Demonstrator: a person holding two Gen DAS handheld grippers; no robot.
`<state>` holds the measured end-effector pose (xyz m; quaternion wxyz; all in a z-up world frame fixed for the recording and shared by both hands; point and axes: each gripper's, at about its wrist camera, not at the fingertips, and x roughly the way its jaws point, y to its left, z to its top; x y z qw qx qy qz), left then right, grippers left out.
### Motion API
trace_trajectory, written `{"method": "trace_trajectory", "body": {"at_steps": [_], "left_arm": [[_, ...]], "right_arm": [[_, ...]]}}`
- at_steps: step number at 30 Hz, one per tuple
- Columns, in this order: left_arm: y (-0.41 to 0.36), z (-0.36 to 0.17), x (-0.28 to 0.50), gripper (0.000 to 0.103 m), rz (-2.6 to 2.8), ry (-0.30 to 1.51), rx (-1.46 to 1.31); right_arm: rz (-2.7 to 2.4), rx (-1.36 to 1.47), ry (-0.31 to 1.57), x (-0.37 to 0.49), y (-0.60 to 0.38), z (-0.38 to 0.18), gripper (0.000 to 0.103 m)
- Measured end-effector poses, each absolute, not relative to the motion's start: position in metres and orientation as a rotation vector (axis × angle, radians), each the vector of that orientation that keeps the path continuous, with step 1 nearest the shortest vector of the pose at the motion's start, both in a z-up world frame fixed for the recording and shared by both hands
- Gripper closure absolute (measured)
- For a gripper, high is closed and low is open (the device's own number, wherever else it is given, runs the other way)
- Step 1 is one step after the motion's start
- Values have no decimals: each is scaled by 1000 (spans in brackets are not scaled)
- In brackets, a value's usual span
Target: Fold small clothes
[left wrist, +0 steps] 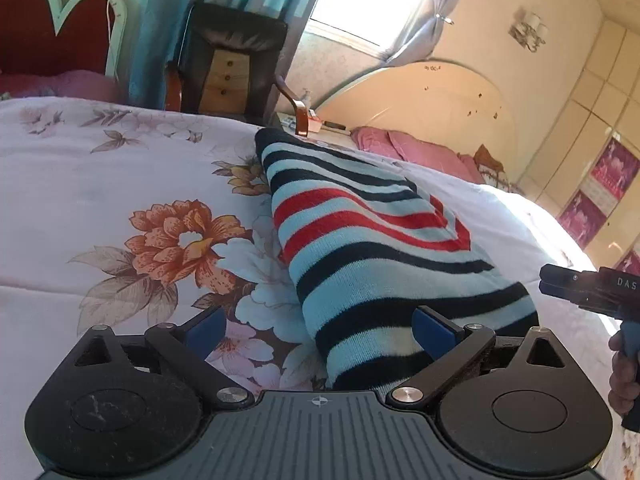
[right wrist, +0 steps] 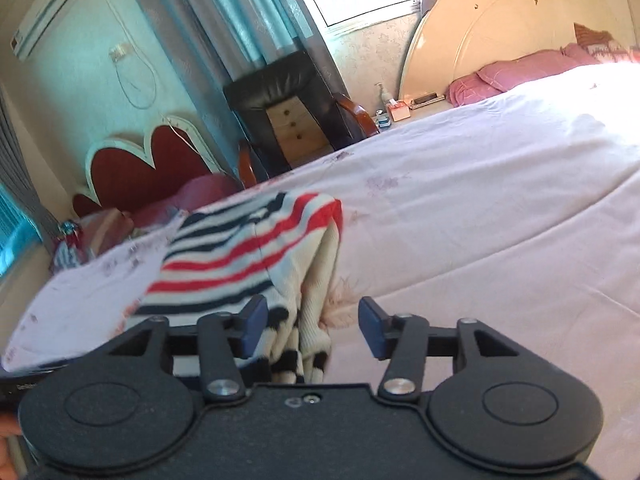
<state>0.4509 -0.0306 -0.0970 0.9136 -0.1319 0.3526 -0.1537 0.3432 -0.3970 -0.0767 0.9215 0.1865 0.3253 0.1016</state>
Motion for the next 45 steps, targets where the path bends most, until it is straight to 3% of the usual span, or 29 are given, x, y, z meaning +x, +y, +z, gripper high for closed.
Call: {"method": "trace_trajectory", "body": {"at_steps": [4, 6, 11, 13, 15, 16, 17, 23, 31, 36, 39, 40, 41, 42, 45], "left_arm": [[-30, -104, 464, 5, -305, 743, -311], [-32, -110, 469, 5, -295, 765, -309], [-31, -110, 476, 5, -307, 776, -296], [-27, -106, 481, 5, -329, 763, -327], [-22, -106, 492, 14, -364, 769, -401], [-20, -109, 500, 20, -384, 788, -445], [-19, -112, 507, 24, -405, 809, -489], [-21, -133, 541, 21, -446, 927, -631], [-31, -152, 565, 18, -530, 940, -653], [-46, -153, 583, 19, -535, 931, -648], [-57, -151, 589, 19, -532, 912, -612], [-61, -149, 589, 22, -532, 905, -585], [-64, -147, 588, 36, -521, 899, -539], [-66, -147, 587, 40, -521, 894, -523], [-64, -146, 586, 45, -522, 882, -545]], "right_arm": [[244, 302, 693, 363, -378, -75, 62], [260, 327, 748, 374, -373, -89, 94], [231, 321, 797, 379, -375, -104, 96], [235, 383, 751, 374, -386, -91, 77], [273, 487, 742, 381, -403, -89, 24], [299, 547, 753, 387, -411, -92, 20], [324, 604, 780, 395, -417, -98, 24], [411, 790, 960, 435, -435, -141, 23], [556, 751, 1015, 453, -425, -149, 25], [587, 695, 1035, 470, -407, -148, 49], [597, 719, 1031, 477, -400, -151, 54], [598, 710, 1024, 477, -397, -150, 54], [597, 694, 1019, 476, -393, -148, 54], [595, 669, 1010, 474, -390, -146, 54], [588, 591, 979, 467, -381, -140, 64]]}}
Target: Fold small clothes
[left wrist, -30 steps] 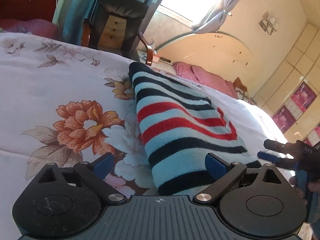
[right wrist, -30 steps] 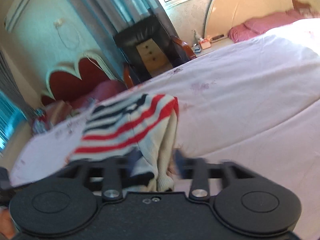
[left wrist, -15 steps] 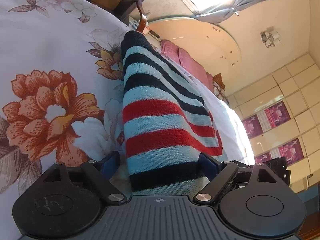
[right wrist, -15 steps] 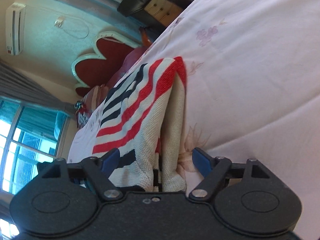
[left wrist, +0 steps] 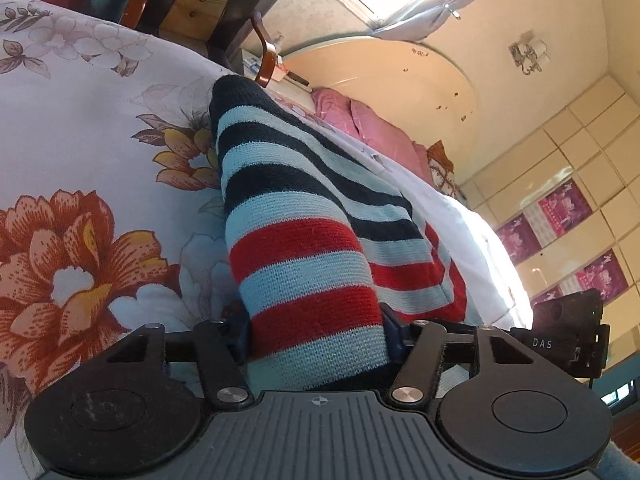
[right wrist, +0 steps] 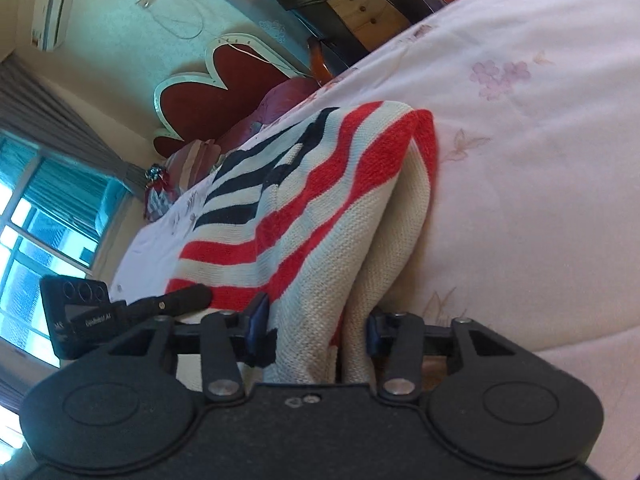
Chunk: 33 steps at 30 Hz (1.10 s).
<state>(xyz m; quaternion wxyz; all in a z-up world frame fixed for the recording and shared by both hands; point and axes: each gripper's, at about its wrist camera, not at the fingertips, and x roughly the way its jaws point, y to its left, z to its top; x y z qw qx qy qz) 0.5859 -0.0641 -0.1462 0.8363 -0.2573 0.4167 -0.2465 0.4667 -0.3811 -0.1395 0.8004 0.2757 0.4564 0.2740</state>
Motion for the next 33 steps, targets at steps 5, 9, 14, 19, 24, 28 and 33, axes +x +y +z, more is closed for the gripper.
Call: {"method": "trace_trajectory", "body": {"at_steps": [5, 9, 14, 19, 24, 28, 33], "left_arm": [[-57, -134, 580, 49, -537, 858, -530], [-49, -113, 570, 50, -583, 836, -510], [-24, -93, 551, 50, -620, 812, -493], [17, -81, 522, 50, -625, 806, -486], [70, -72, 494, 50, -617, 809, -466], [124, -78, 471, 50, -591, 811, -485], [182, -88, 448, 50, -556, 809, -507]], "right_arm": [[572, 545, 923, 456, -375, -122, 68], [575, 503, 885, 446, -363, -99, 69], [578, 430, 871, 425, -336, -75, 69], [578, 419, 850, 402, -303, -62, 69], [601, 411, 841, 385, -253, -56, 69], [644, 389, 849, 377, -205, -55, 69], [697, 387, 867, 379, -144, -64, 69]]}}
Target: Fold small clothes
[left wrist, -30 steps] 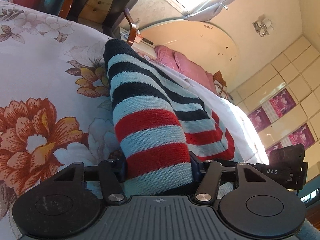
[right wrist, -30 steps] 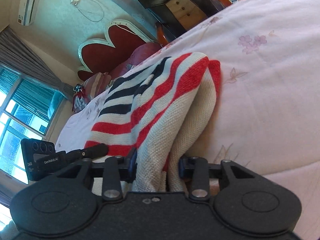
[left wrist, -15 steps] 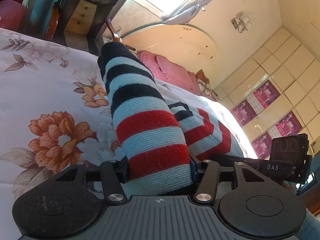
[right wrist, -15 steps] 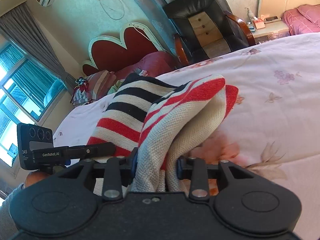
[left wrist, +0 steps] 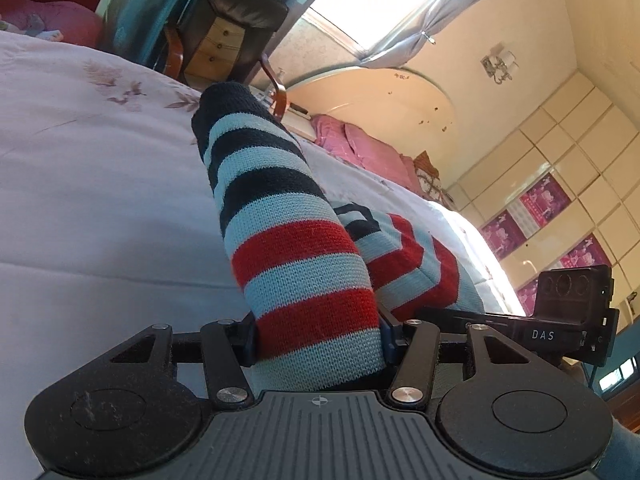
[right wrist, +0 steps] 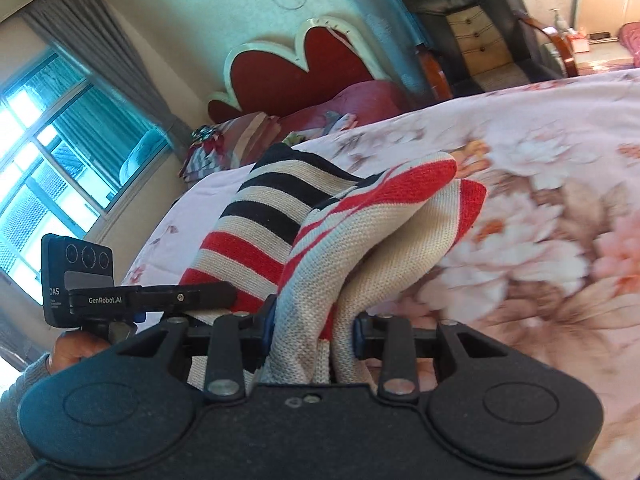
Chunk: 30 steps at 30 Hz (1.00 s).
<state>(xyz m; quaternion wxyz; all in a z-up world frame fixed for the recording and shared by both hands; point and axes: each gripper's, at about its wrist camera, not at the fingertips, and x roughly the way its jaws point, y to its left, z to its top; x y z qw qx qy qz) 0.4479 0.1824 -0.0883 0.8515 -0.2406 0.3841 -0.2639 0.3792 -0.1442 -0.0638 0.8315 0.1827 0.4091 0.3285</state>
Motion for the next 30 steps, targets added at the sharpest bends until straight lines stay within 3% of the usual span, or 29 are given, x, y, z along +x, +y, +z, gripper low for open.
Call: {"method": "trace_trajectory", "body": {"at_steps": [8, 11, 15, 16, 19, 22, 24, 27, 30], "left_arm": [[240, -154, 421, 48, -486, 875, -604], [244, -160, 413, 44, -478, 839, -670], [249, -155, 411, 42, -461, 807, -640], [250, -156, 412, 42, -460, 809, -638], [248, -155, 416, 42, -443, 807, -632], [246, -151, 424, 42, -423, 815, -630], [242, -149, 428, 42, -403, 818, -609], [240, -136, 420, 42, -367, 754, -533], [235, -121, 411, 42, -318, 723, -430]], "right_arm": [[727, 418, 985, 390, -91, -109, 68], [687, 529, 1038, 393, -103, -136, 62], [614, 525, 971, 388, -118, -116, 41], [595, 531, 948, 388, -124, -110, 41], [545, 549, 893, 402, -133, -100, 48], [529, 538, 952, 425, -124, -108, 61], [545, 454, 927, 429, -110, -108, 92], [528, 246, 809, 415, -92, -98, 93], [472, 98, 833, 411, -83, -110, 90]]}}
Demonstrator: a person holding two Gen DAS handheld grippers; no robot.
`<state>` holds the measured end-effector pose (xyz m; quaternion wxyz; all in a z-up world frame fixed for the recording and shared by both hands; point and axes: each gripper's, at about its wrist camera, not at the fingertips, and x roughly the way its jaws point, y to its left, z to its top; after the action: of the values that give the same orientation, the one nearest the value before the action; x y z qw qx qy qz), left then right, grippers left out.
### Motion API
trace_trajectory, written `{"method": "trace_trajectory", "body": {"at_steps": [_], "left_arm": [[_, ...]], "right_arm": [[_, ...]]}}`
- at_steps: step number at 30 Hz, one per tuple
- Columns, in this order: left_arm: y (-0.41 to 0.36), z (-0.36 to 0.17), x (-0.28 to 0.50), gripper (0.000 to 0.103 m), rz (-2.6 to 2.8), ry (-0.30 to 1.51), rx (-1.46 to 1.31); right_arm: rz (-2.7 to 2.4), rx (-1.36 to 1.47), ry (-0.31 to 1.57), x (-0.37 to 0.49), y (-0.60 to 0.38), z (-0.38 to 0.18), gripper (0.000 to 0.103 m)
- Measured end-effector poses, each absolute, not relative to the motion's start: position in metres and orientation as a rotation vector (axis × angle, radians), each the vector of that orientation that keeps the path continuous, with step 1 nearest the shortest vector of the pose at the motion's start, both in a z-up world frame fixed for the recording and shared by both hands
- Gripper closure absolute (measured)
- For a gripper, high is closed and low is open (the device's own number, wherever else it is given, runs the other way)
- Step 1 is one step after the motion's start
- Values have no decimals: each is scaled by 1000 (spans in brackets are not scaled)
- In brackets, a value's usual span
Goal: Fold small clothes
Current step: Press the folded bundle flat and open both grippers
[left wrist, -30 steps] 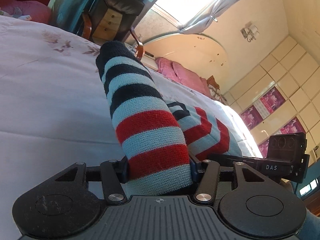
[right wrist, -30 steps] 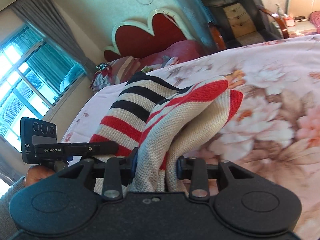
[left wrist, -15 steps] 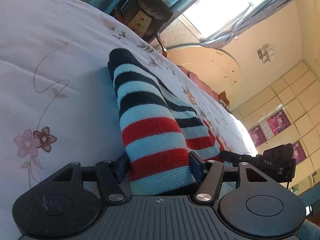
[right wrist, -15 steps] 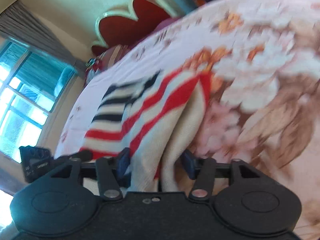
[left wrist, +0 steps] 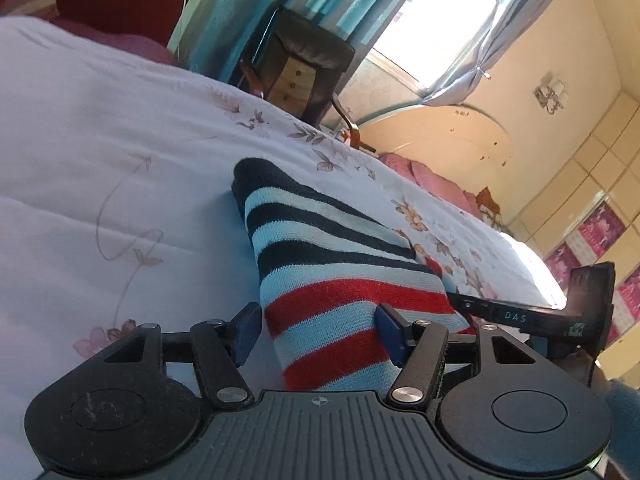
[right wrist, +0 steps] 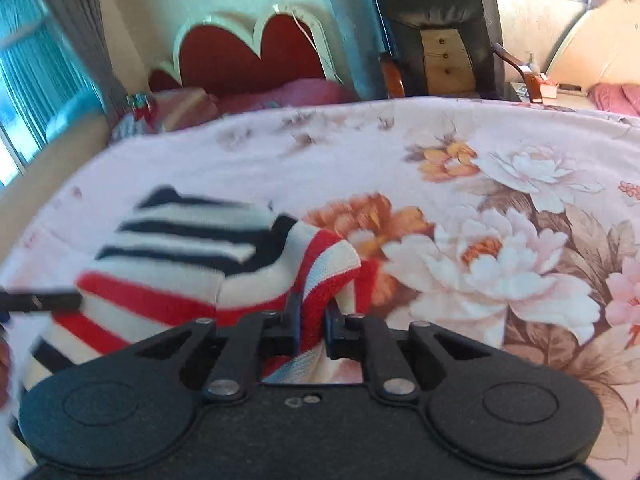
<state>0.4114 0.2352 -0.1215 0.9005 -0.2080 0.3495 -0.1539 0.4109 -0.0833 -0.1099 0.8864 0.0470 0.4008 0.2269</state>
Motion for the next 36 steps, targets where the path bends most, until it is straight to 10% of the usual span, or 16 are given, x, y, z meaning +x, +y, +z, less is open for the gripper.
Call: {"method": "trace_trajectory", "body": {"at_steps": [10, 36], "left_arm": [[179, -71, 361, 42, -462, 629, -199], [122, -92, 326, 42, -272, 622, 24]], "right_arm": [[620, 74, 746, 329, -88, -47, 84], [536, -112, 779, 282, -70, -90, 86]]}}
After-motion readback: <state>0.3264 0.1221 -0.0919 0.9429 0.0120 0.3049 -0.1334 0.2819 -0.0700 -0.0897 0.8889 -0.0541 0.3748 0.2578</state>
